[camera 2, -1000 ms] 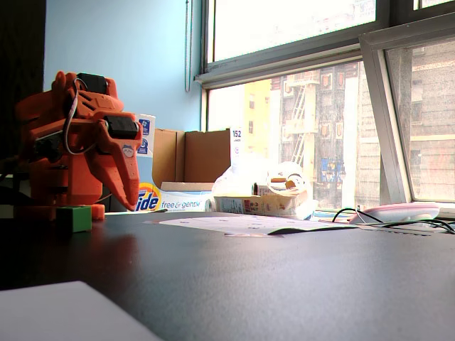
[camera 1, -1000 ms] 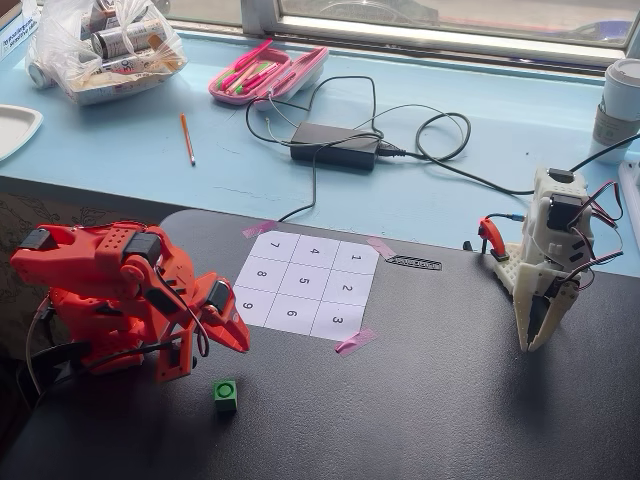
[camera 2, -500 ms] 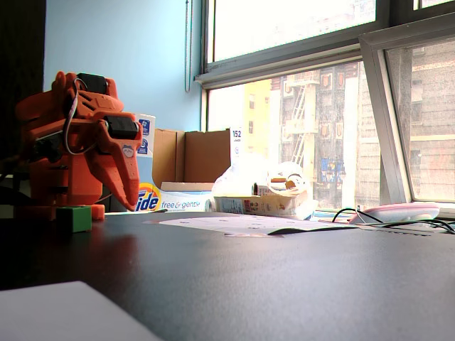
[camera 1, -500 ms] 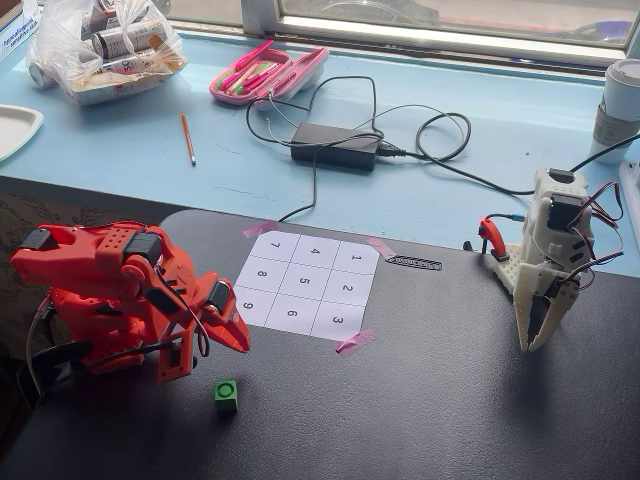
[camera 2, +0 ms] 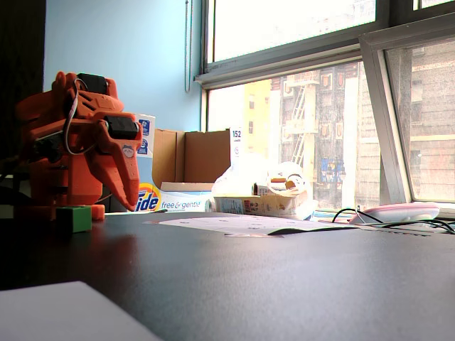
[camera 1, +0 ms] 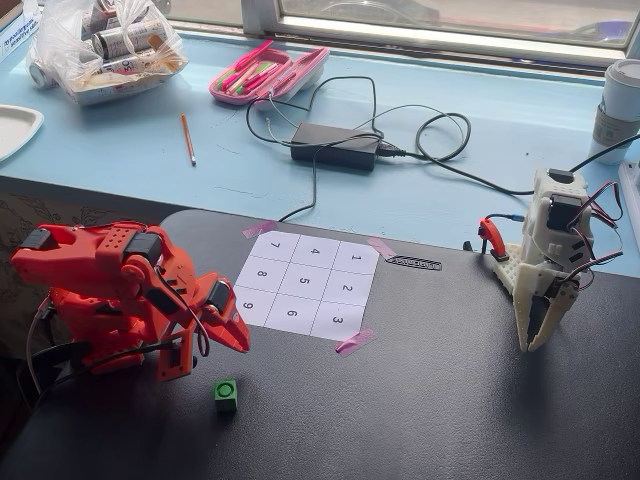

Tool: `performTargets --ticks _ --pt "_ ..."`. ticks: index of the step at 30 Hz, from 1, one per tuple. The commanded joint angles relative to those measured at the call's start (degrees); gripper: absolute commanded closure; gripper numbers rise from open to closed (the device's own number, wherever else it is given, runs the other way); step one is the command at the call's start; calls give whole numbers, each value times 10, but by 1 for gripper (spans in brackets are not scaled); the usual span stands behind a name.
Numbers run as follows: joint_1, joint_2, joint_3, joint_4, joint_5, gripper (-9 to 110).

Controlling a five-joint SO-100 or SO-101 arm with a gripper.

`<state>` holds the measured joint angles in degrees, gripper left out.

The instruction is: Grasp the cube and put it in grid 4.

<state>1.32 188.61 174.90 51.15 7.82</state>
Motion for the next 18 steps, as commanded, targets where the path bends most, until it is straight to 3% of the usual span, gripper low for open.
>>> performTargets --ticks 1,9,18 --pt "-10 6 26 -3 -7 101" --pt "-9 -111 -17 -48 -16 86" --pt "20 -262 -172 -23 -10 84"
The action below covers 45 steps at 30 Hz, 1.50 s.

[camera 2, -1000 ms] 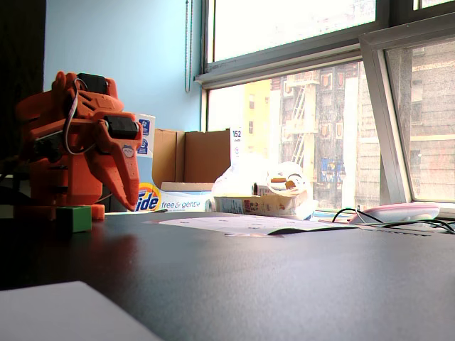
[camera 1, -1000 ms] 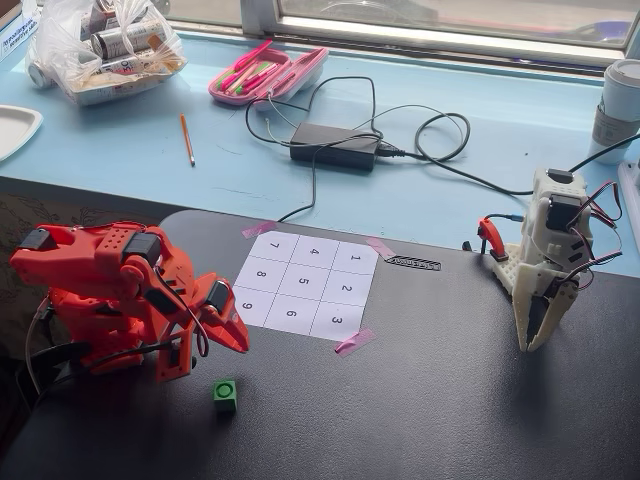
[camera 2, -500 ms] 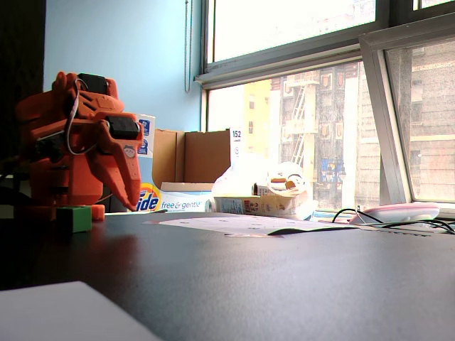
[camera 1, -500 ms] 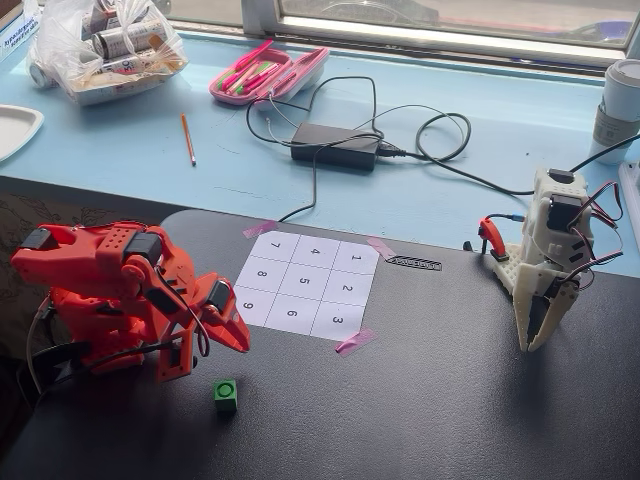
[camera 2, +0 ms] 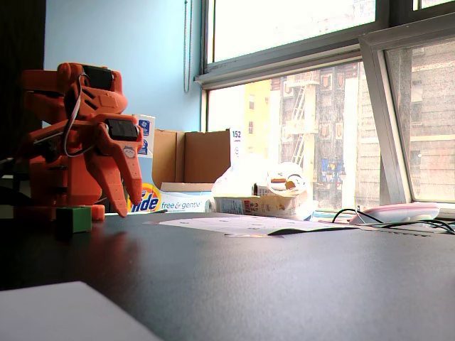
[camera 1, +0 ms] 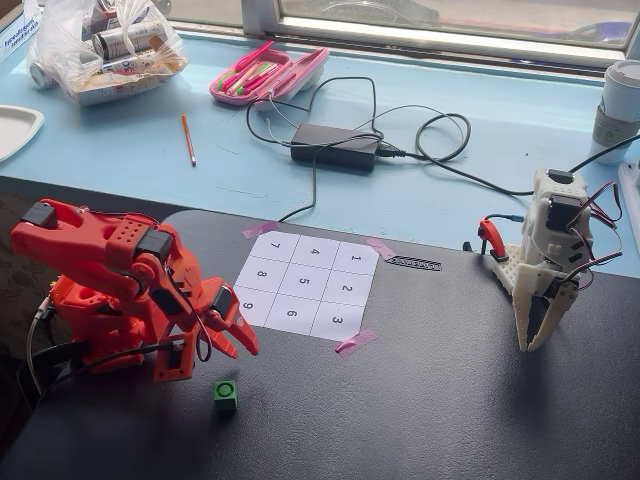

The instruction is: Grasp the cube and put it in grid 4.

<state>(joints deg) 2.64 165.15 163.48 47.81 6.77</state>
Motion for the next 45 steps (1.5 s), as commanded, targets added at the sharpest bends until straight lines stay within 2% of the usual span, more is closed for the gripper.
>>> performTargets --ticks 1,7,13,26,35,45 --pt "11 -40 -83 22 1 84" --pt "47 -117 -224 85 5 84" --pt "96 -172 -272 110 21 84" --pt "186 -269 -311 149 65 76" --pt "214 -305 -336 194 127 76" --pt "223 -335 -271 157 214 74"
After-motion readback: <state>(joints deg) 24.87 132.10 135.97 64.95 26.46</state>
